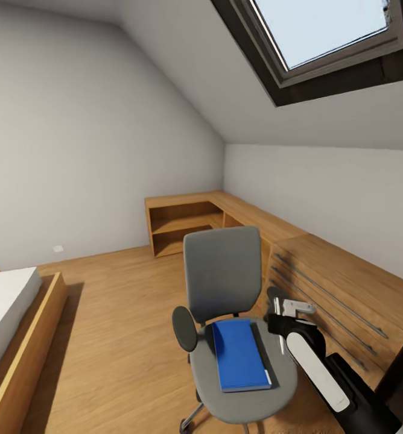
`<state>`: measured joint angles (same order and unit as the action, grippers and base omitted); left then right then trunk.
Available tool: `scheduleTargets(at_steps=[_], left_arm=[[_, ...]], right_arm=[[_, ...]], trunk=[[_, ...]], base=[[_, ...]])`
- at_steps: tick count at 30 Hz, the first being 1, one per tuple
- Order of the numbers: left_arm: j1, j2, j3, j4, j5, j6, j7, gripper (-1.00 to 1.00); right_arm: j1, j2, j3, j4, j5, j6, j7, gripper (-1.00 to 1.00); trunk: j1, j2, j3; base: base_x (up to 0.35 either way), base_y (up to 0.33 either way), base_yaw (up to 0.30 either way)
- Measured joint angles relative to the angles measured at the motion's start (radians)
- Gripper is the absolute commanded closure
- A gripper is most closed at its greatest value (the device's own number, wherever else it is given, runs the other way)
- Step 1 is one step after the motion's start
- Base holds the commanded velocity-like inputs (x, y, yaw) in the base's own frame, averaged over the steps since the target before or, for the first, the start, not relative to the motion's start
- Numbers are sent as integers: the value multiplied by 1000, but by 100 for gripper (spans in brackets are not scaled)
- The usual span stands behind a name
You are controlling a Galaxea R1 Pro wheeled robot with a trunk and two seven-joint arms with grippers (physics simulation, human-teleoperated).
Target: In the bedroom, organize the workspace by keeping the computer under the desk, ensuring the monitor is on the desk, placing the keyboard on the desk next to the monitor, placing the mouse on the desk next to the keyboard, moving the folder from the swivel chair onto the desk next to the mouse, stacking the notebook on top of the folder with the pen on top of the notebook, and positioning the swivel chair next to the desk.
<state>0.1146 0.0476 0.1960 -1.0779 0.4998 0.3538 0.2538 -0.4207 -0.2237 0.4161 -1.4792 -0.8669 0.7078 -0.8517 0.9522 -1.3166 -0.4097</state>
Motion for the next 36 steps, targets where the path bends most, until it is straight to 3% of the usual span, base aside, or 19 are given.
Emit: scheduleTargets(at_steps=[4, 11, 14, 36], left_arm=[[0, -1, -3, 4, -1, -3, 0, -100], [0, -2, -5, 35, -4, -6, 0, -100], [0, -3, -5, 45, -5, -6, 0, -100], [0, -4, -13, 48, -4, -6, 0, -100]], right_arm=[[1, -22, -19, -8, -25, 0, -2, 100], [2, -93, -62, -16, -158, 0, 3, 100], [2, -110, -84, -24, -192, 0, 5, 100], [9, -109, -90, -38, -202, 1, 3, 100]], trunk=[[-15, 28, 14], [-42, 77, 40], [-54, 98, 50], [-138, 252, 119]], base=[[0, 0, -261], [0, 0, -270], [0, 0, -273], [0, 0, -27]])
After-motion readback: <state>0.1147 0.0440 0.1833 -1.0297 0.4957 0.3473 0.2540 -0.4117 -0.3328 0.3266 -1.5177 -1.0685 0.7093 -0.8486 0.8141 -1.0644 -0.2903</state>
